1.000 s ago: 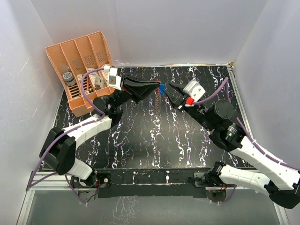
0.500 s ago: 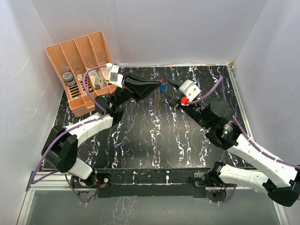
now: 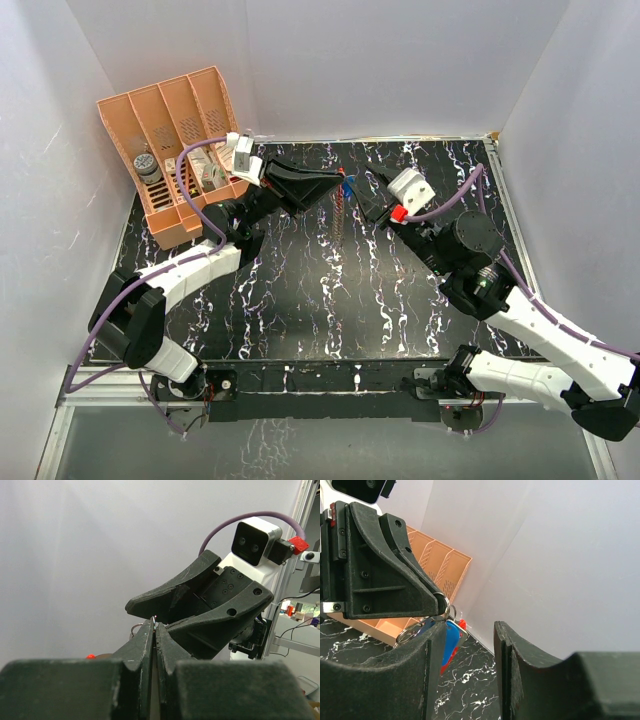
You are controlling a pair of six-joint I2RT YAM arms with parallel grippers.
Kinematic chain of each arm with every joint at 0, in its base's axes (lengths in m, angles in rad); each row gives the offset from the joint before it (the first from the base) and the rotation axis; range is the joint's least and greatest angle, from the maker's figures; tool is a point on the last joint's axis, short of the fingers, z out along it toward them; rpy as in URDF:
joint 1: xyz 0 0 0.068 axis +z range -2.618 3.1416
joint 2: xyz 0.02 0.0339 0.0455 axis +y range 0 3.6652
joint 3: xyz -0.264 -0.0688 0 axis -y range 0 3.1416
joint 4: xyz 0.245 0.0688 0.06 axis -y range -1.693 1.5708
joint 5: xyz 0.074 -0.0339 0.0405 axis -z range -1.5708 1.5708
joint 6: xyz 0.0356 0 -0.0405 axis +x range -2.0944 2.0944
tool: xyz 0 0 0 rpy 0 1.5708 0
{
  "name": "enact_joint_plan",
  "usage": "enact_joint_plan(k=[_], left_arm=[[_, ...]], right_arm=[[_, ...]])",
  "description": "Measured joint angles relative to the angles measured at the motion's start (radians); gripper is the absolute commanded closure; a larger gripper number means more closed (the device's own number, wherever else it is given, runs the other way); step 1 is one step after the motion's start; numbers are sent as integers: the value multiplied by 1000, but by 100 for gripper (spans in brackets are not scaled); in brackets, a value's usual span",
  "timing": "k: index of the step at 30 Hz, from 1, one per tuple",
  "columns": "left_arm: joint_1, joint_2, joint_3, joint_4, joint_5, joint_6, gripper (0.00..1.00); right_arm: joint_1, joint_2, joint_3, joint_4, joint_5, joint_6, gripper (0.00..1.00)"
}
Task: Remove the keys from the keyring
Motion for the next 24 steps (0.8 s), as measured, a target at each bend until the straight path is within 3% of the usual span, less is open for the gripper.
enact_joint_plan(k=[17, 24], left_arm=[[-5, 0, 18, 1, -2, -10, 100], [-6, 0, 18, 1, -4, -8, 100]], right_arm=[[0, 2, 0, 16, -15, 5, 57], [-1, 2, 0, 16, -38, 10, 50]])
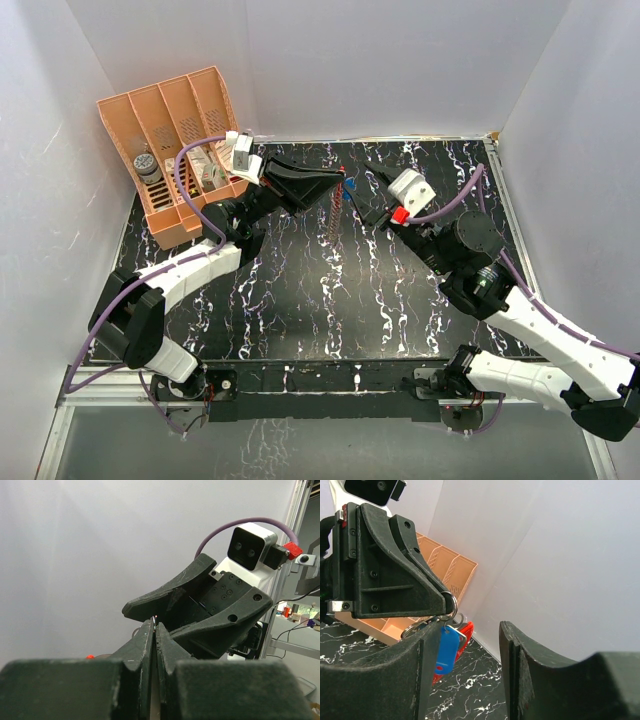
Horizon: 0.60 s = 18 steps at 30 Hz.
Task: Remove the keys from the keyring
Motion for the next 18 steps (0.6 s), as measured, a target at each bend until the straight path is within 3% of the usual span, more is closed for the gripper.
enact_joint_plan(k=[18], left_arm=[[0, 0, 0, 0, -5, -32, 100]], right_arm=[[0, 25, -17, 43, 29, -8, 51]])
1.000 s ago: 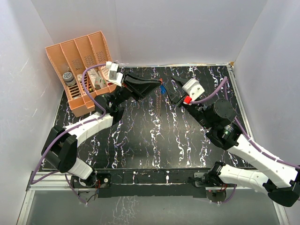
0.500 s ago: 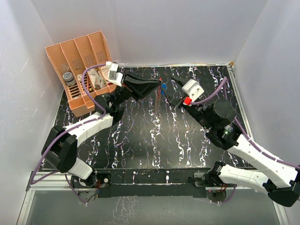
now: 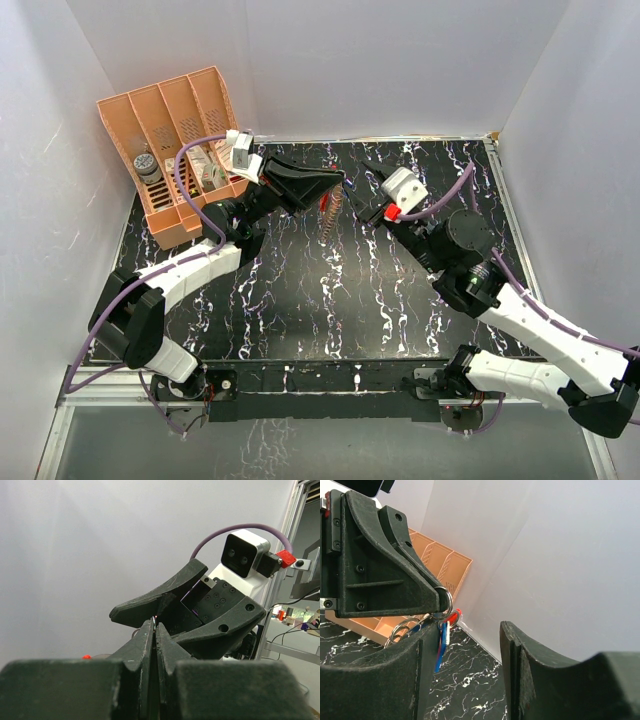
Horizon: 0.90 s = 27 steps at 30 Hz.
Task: Remove the keys from the keyring
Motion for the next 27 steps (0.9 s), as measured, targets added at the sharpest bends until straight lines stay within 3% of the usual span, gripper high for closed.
enact_joint_plan(k=[3, 18, 27], left_arm=[[0, 0, 0, 1, 0, -12, 100], [-8, 6, 14, 3, -14, -23, 100], [-9, 16, 16, 3, -27, -13, 100]], right_arm=[[0, 6, 0, 2, 1, -3, 56], [0, 6, 0, 3, -11, -6, 100], [0, 6, 0, -3, -24, 8, 100]])
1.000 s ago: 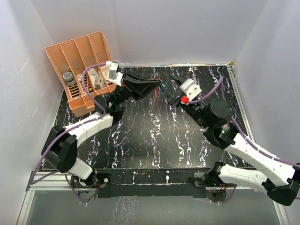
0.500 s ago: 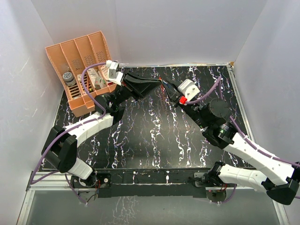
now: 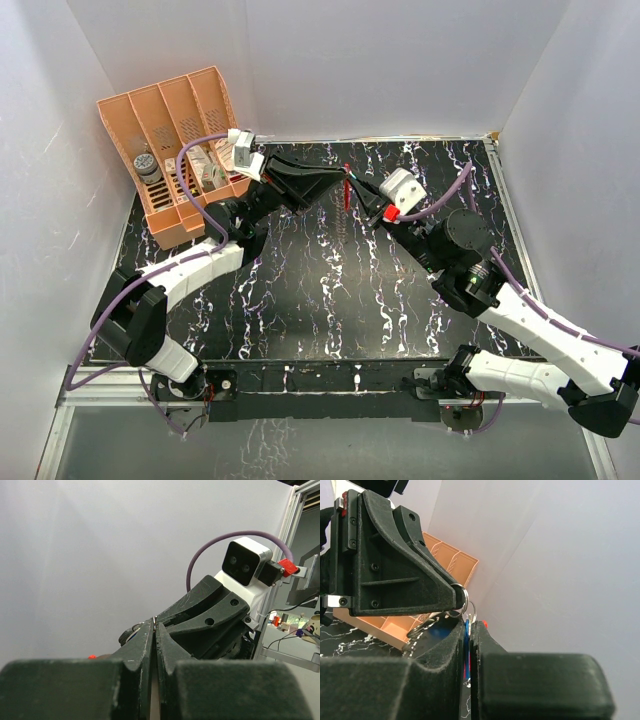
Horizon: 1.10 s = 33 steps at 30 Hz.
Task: Remove the keys from the keyring
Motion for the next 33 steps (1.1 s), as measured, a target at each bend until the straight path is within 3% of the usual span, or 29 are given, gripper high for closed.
enact_joint_plan(k=[16, 23, 28, 33], left_arm=[[-10, 19, 37, 1, -24, 28, 100], [-10, 5, -8, 4, -103, 67, 67], [-10, -34, -37, 0, -128, 133, 76], [-10, -105, -37, -7, -126, 219, 77]], right_arm=[[-5, 3, 0, -30, -53, 57, 100], [-5, 8, 0, -67, -28, 57, 100], [-5, 8, -11, -109, 19, 50, 100], [-5, 6, -13, -119, 55, 43, 100]])
